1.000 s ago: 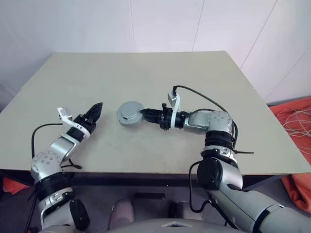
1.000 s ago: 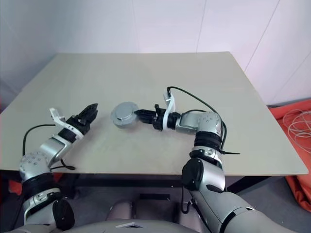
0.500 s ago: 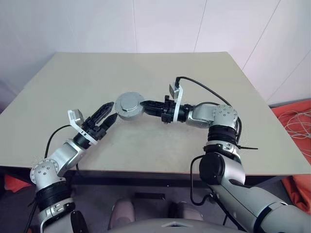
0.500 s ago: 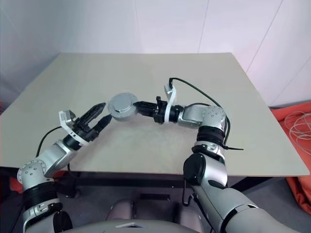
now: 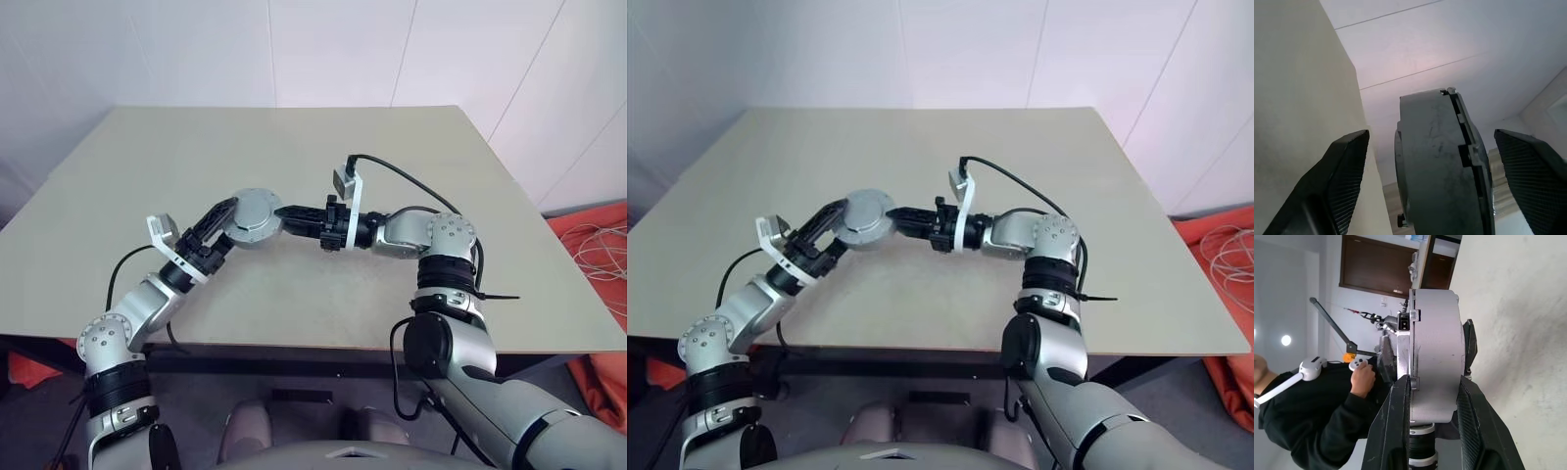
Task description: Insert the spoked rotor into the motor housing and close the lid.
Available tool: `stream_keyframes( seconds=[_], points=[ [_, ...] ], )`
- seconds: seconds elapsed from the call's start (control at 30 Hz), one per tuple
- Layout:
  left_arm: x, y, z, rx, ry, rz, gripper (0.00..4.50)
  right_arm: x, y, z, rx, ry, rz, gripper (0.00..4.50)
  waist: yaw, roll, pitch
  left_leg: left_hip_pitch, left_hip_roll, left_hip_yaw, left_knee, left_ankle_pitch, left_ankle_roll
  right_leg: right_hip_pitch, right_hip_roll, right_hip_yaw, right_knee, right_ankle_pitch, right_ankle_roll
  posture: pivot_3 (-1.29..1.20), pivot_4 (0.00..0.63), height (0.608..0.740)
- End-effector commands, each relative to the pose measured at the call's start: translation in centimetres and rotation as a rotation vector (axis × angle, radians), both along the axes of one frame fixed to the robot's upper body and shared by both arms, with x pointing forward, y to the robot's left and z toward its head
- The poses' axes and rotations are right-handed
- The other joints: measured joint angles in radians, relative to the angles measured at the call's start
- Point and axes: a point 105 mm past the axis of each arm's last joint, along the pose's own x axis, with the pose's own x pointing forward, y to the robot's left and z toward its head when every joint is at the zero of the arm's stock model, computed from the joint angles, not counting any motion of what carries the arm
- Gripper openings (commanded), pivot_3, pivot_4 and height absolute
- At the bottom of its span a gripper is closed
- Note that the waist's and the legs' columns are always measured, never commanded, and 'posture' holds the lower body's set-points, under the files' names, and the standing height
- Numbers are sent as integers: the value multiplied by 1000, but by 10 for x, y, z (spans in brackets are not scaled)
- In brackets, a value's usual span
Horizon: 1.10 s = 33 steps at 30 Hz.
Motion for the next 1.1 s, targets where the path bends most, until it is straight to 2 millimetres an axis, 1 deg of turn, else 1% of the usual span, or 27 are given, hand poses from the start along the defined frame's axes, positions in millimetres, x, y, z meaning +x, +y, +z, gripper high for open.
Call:
stream_keyframes(
  seconds=[0.03, 0.07, 0.13, 0.43, 0.67, 0.77, 0.83, 0.9, 0.97, 1.1],
  points=[
    [-1, -2, 16, -18, -59, -11, 2964, -3, 0, 22, 67, -77, 17, 1109, 0, 0, 0, 0, 0, 0, 0, 0, 0, 0, 0, 0, 0, 0, 0, 0, 0, 740],
    [-1, -2, 16, -19, -59, -13, 2611, -4, 0, 21, 66, -76, 18, 1109, 0, 0, 0, 0, 0, 0, 0, 0, 0, 0, 0, 0, 0, 0, 0, 0, 0, 740],
    [-2, -4, 17, -20, -59, -19, 2133, -4, 0, 21, 66, -75, 19, 1098, 0, 0, 0, 0, 0, 0, 0, 0, 0, 0, 0, 0, 0, 0, 0, 0, 0, 740],
    [-4, -7, 17, -16, -54, -32, 2132, -6, 2, 20, 69, -76, 30, 1097, 0, 0, 0, 0, 0, 0, 1, 0, 0, 3, 0, 0, 0, 1, 2, 0, 0, 740],
    [-4, -9, 19, -11, -59, -36, 2131, -13, 5, 30, 98, -155, 45, 1097, 1, 0, 0, 0, 0, 0, 2, 0, 0, 5, 0, 0, 0, 1, 2, 0, 0, 740],
    [-3, -9, 20, -10, -62, -35, 2131, -13, 7, 23, 68, -149, 30, 1097, 1, 0, 0, 1, 0, -1, 2, 0, 0, 6, 0, 0, 0, 1, 2, 0, 0, 740],
    [-3, -10, 20, -11, -64, -35, 2131, -15, 7, 20, 48, -157, 32, 1813, 1, 0, 0, 1, 0, -1, 2, 0, 0, 6, 0, 0, 0, 1, 2, 0, 0, 740],
    [-3, -10, 20, -11, -65, -35, 2131, -15, 7, 20, 57, -155, 26, 2361, 1, 0, 0, 1, 0, -1, 3, 0, 0, 6, 0, 0, 0, 1, 2, 0, 0, 740],
    [-4, -10, 20, -11, -66, -35, 2131, -16, 7, 18, 57, -144, 29, 3060, 1, 0, 0, 1, 0, -1, 3, 0, 0, 6, 0, 0, 0, 1, 2, 0, 0, 740],
    [-4, -11, 20, -10, -65, -36, 2130, -11, 3, 11, 51, -95, 4, 4392, 1, 0, 0, 1, 0, -1, 4, 0, 0, 7, 0, 0, 0, 1, 2, 0, 0, 740]
  ],
)
